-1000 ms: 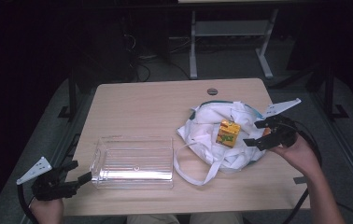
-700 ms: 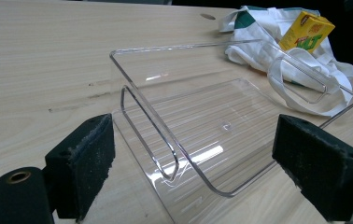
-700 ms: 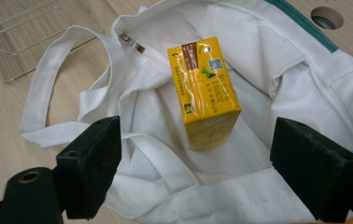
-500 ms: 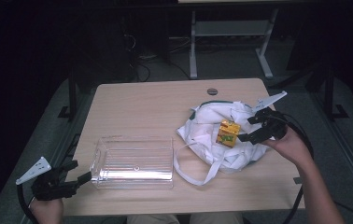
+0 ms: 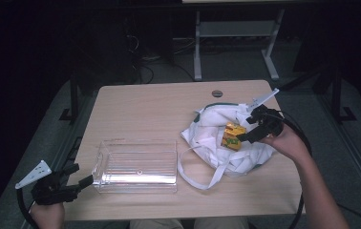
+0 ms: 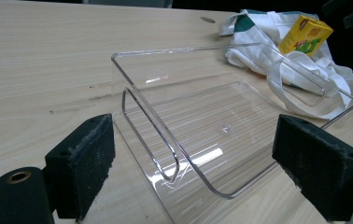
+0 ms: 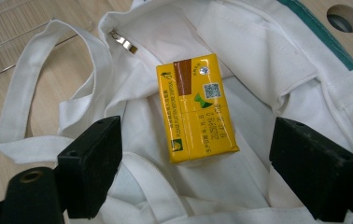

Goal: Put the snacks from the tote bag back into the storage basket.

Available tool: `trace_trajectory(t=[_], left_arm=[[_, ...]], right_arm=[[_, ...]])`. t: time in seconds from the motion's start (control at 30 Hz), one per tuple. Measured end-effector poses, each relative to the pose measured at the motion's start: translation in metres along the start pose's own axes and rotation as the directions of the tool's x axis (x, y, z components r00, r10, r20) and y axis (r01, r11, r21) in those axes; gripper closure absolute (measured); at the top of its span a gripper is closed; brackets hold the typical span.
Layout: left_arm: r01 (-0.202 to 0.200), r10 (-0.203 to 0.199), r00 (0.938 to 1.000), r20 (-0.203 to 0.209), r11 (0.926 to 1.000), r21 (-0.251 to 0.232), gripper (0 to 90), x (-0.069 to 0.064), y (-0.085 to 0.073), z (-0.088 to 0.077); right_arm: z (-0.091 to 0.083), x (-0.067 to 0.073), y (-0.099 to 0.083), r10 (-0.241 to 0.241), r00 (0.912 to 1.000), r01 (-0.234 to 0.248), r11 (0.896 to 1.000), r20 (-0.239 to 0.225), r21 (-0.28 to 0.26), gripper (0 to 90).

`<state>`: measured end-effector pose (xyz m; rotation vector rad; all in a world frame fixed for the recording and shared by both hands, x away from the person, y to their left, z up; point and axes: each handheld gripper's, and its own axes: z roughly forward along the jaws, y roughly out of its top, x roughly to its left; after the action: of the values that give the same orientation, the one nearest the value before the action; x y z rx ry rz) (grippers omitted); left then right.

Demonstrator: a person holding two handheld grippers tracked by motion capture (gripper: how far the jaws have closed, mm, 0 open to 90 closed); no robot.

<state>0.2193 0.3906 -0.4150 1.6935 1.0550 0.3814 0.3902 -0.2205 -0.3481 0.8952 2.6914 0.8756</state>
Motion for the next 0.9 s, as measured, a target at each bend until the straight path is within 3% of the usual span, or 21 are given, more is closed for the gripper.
trace_trajectory(t=[0.5,0.6,0.9], left_arm=[[-0.001,0.001,1.0,0.002,1.0,0.001,12.8,0.0,0.0,0.001],[-0.001,0.001,1.0,0.002,1.0,0.001,12.8,0.0,0.0,0.001],[-0.001,0.001,1.0,0.005,1.0,0.0,12.7,0.0,0.0,0.001]], right_arm=[[0.018,-0.005,0.006,-0.016,0.9999,0.016,0.999,-0.003,0.05,20.0],[0.024,-0.004,0.01,-0.044,0.999,0.044,0.997,0.004,0.06,21.8],[0.033,-0.004,0.016,-0.061,0.9982,0.061,0.994,-0.001,0.09,25.1]])
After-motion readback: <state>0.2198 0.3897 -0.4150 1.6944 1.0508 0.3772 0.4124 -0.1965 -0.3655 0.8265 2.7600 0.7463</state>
